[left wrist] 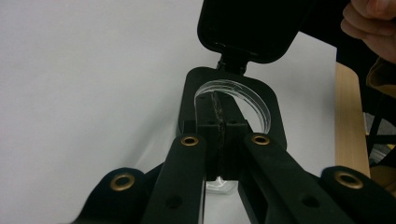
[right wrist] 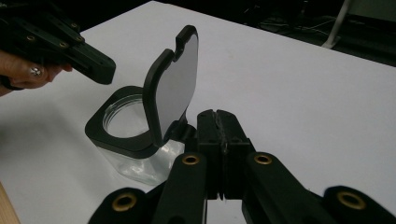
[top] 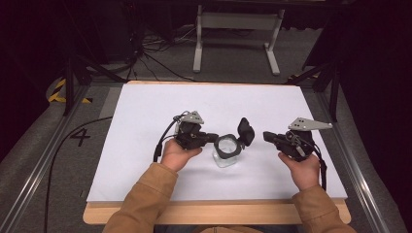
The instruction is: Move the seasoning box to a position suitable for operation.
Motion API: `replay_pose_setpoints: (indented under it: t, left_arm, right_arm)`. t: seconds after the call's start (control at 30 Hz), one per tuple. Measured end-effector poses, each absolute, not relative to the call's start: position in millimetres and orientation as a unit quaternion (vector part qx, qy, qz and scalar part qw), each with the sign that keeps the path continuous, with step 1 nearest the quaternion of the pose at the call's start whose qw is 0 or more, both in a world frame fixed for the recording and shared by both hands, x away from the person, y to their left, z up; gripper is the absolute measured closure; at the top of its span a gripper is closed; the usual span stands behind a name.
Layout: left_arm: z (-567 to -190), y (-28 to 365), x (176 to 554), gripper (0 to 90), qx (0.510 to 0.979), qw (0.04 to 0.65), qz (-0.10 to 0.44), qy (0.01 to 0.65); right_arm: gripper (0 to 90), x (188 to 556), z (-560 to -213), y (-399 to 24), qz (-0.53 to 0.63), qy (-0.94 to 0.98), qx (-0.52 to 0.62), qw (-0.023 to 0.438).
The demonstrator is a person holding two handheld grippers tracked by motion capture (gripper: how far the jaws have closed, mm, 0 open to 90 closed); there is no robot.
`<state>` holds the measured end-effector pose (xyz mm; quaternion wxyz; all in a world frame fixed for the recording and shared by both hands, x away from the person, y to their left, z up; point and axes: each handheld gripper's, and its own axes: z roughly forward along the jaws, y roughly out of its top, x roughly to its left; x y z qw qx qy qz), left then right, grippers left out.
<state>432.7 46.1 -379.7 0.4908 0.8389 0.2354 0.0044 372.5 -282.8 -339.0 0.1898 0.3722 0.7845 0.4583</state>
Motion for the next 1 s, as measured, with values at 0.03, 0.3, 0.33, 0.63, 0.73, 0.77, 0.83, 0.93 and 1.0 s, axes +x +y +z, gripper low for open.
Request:
replay_pose_setpoints:
  t: [0.03,0.3,0.33,0.63,0.73,0.77,0.83,0.93,1.0]
  left_arm:
    - [-380.7,44.0,432.7,89.7,0.843,0.485,0.009,0.235]
    - [-386.4,42.4,434.5,90.0,0.841,0.481,0.011,0.249]
    - [-386.8,41.5,433.7,90.0,0.84,0.482,0.011,0.25]
    - [-385.3,37.3,430.4,90.0,0.845,0.475,0.03,0.243]
    - [-385.7,36.9,430.3,90.0,0.844,0.476,0.029,0.243]
    - [-386.0,36.9,430.6,90.0,0.844,0.478,0.028,0.242]
    - [-386.5,36.3,429.9,90.0,0.842,0.48,0.028,0.244]
    - [-385.6,35.7,429.7,90.0,0.847,0.474,0.029,0.239]
    - [-386.0,35.4,429.5,90.0,0.846,0.476,0.031,0.239]
  right_arm:
    - [89.4,372.8,-338.8,-282.0,0.459,0.784,0.371,0.19]
    - [89.3,373.7,-336.5,-271.8,0.461,0.788,0.361,0.192]
    - [89.3,373.7,-335.4,-270.9,0.462,0.787,0.36,0.192]
    - [89.3,373.4,-326.4,-258.9,0.47,0.785,0.346,0.205]
    - [89.4,373.4,-322.0,-254.3,0.474,0.785,0.34,0.209]
    - [89.4,373.6,-320.7,-252.9,0.474,0.785,0.339,0.209]
    - [89.5,373.8,-318.8,-250.4,0.471,0.787,0.338,0.212]
    - [89.6,374.0,-317.5,-248.7,0.471,0.788,0.336,0.212]
    - [89.6,373.4,-317.4,-247.8,0.468,0.79,0.333,0.213]
